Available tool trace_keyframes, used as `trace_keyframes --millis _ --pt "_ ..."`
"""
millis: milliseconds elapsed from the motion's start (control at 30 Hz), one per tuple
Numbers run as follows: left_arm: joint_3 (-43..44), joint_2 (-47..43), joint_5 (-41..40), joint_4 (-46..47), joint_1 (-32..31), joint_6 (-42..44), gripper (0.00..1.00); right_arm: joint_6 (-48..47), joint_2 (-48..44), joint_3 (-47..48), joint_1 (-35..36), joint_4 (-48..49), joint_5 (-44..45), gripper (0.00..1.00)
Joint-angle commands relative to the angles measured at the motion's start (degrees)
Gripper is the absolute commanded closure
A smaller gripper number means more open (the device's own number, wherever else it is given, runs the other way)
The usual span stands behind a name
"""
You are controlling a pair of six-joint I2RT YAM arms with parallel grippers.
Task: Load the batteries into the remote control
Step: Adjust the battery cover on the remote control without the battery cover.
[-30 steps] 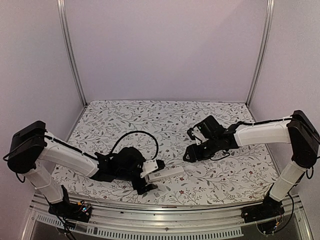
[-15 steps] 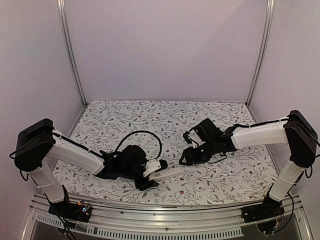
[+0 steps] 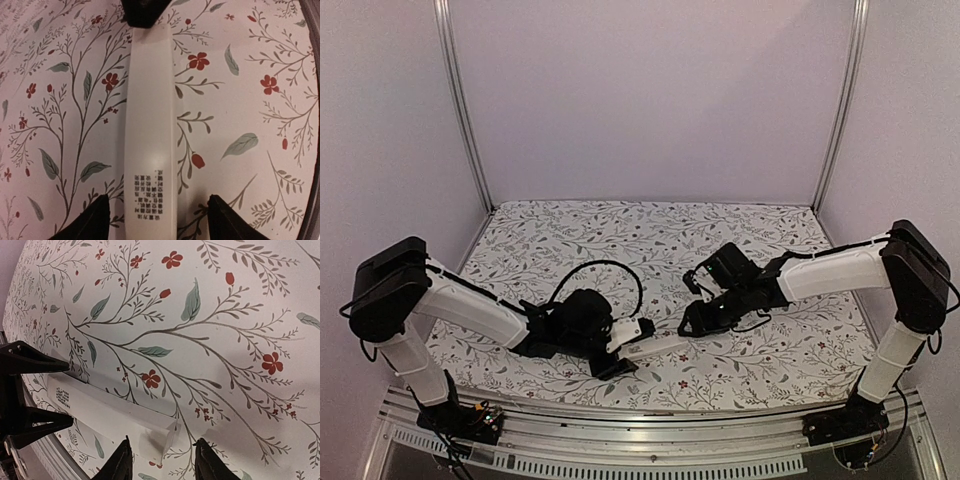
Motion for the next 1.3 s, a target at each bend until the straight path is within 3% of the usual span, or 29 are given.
trace_keyframes --millis 0,233,500,700,1100,1267 --pt "0.03 -3.43 2.06 1.39 0.78 -0.74 0.3 0.53 1.68 -0.45 0.5 0.2 -0.42 0.59" --pt "-1.79 -8.86 2.7 4.59 1.65 -2.12 0.27 0.62 2.55 -0.1 0.86 0.2 0.02 0.61" --pt "2.34 -2.16 -11.91 -0.1 2.2 -2.96 0.31 0.36 3.36 -0.09 0.93 0.09 0.49 0.62" --pt "2.2 -1.31 -8.61 -0.48 1.8 -3.8 0.32 0.19 3.67 -0.14 0.95 -0.07 0.27 0.63" --pt "-1.32 -11.71 -1.12 1.1 2.2 -4.23 0.33 -4.93 2.44 4.65 0.99 -3.33 1.31 0.62" --pt "-2.93 -17.39 -4.0 1.72 3.52 -8.13 0.29 -15.73 -2.03 6.53 1.02 -0.61 1.83 0.49"
